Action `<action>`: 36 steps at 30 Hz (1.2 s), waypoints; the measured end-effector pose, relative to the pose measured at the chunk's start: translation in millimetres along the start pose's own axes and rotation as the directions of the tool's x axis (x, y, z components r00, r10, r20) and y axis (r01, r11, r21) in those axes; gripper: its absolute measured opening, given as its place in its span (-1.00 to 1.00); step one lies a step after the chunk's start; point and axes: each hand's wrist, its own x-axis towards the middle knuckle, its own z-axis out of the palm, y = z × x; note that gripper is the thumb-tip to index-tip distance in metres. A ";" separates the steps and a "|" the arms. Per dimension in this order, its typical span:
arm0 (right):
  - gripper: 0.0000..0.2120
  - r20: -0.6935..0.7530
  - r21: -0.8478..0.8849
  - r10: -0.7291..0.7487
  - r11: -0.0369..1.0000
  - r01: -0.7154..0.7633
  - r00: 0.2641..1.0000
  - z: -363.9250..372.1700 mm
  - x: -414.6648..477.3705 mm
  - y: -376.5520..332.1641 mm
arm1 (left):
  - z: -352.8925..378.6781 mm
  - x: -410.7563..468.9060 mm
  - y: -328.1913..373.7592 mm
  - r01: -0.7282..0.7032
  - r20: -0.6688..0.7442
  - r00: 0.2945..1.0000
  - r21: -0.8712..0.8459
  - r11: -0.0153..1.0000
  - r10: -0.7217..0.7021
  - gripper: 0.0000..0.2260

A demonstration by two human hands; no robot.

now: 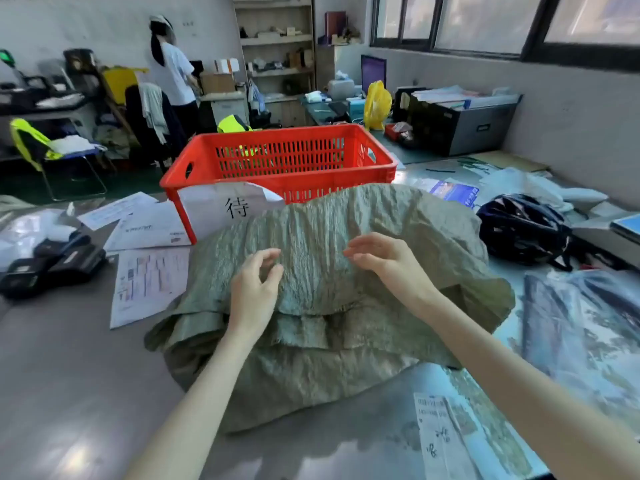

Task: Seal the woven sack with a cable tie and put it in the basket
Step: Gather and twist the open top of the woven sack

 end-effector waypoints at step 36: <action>-0.88 -0.005 -0.600 -0.366 0.745 0.290 0.931 41.4 -30.6 39.5 | -19.2 -74.8 -9.1 -0.517 0.301 0.855 0.552 0.654 0.422 -0.65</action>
